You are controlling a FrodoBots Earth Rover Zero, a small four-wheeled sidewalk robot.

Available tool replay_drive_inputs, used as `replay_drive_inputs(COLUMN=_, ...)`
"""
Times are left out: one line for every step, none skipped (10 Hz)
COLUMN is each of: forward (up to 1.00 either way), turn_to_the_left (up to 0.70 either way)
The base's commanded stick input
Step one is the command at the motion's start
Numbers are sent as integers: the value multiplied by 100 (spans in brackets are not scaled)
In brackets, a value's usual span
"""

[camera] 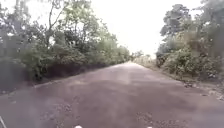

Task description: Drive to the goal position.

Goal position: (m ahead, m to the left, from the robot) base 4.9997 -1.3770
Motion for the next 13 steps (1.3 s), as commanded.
replay_drive_inputs(forward=100, turn_to_the_left=-9)
replay_drive_inputs(forward=100, turn_to_the_left=-9)
replay_drive_inputs(forward=100, turn_to_the_left=-9)
replay_drive_inputs(forward=100, turn_to_the_left=-9)
replay_drive_inputs(forward=100, turn_to_the_left=-9)
replay_drive_inputs(forward=100, turn_to_the_left=-9)
replay_drive_inputs(forward=100, turn_to_the_left=-9)
replay_drive_inputs(forward=100, turn_to_the_left=-9)
replay_drive_inputs(forward=100, turn_to_the_left=-9)
replay_drive_inputs(forward=100, turn_to_the_left=-9)
replay_drive_inputs(forward=100, turn_to_the_left=-9)
replay_drive_inputs(forward=100, turn_to_the_left=-9)
replay_drive_inputs(forward=100, turn_to_the_left=-9)
